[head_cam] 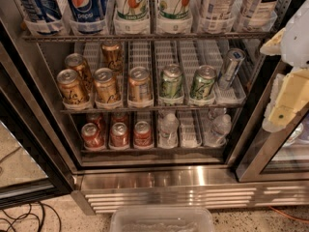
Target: Pick pepsi can from top shelf of fridge
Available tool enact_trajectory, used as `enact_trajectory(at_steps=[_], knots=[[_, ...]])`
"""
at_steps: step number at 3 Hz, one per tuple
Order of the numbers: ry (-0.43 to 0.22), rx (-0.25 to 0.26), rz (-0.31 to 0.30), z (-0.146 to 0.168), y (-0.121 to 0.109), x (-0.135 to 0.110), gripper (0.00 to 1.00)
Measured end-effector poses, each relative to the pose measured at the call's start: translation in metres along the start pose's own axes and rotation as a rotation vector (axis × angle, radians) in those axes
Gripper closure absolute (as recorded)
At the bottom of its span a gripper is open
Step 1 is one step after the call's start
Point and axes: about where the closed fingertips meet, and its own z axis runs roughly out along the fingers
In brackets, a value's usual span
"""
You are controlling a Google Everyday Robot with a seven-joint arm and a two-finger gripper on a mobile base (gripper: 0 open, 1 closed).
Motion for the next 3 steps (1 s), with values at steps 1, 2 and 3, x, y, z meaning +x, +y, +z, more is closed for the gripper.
enact_trajectory(at_steps=[1, 2, 3], knots=[[0.0, 0.0, 0.0, 0.0, 0.0, 0.0, 0.0], [-0.037, 0.008, -0.026, 0.002, 0.007, -0.014, 0.0], [-0.149, 0.018, -0.065, 0.014, 0.033, -0.044, 0.0]])
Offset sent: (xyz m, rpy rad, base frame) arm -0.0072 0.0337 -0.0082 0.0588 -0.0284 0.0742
